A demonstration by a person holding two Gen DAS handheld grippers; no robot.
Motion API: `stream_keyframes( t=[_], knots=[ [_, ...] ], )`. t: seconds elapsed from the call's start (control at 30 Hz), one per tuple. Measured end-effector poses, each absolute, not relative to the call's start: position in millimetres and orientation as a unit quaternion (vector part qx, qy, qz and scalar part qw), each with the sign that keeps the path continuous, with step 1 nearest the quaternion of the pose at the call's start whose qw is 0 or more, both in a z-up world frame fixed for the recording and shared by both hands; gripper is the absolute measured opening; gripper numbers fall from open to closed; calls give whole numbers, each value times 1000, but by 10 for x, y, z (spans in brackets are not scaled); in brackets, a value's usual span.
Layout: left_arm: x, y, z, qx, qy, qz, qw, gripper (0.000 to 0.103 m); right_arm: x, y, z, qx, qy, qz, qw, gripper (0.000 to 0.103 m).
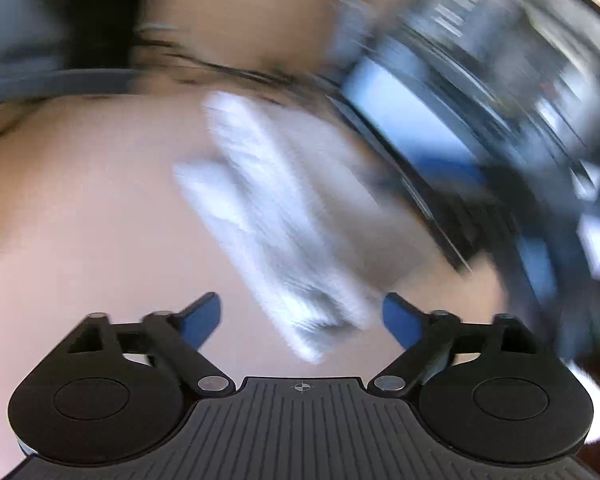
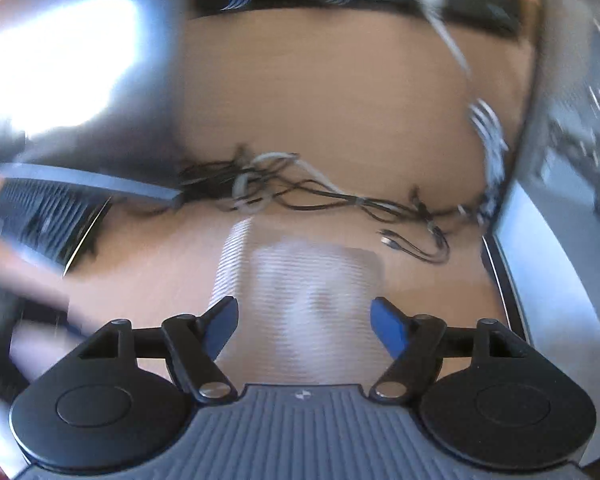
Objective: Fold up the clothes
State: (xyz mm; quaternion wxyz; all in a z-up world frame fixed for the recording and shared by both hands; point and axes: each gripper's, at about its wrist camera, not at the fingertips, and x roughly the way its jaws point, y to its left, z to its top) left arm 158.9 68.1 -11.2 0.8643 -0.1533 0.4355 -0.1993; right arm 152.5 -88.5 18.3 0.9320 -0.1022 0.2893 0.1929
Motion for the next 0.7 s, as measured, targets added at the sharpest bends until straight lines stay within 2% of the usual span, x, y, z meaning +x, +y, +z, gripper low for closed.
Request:
stream_keyframes(
  t=[0.07,0.17,0.23,0.3,0.4,0.5,0.53,0.7],
  knots=[
    [1668,866,-112,-181,429,-148,873,69,1377,-603,51,-153,269,196,931,74],
    [1760,964,-90,-199,426,-112,875,51,1272,-222,-211,-225,249,186,924,74],
    [1789,920,-104,-201,431,-108,873,47,1321,-102,-379,-262,250,164,917,72],
    [1792,868,-121,-213,436,-117,866,47,1423,-256,-378,-235,271,145,922,70],
    [1766,731,-192,-228,447,-144,853,47,1480,-581,-202,-163,298,140,930,58],
    [1750,572,-263,-231,459,-173,840,41,1506,-771,-160,-154,311,140,927,32],
    [1760,523,-287,-232,464,-181,835,35,1524,-812,-164,-153,316,145,925,24],
    [1861,310,-379,-230,479,-218,819,32,1541,-1074,286,-56,325,216,919,19]
  ],
)
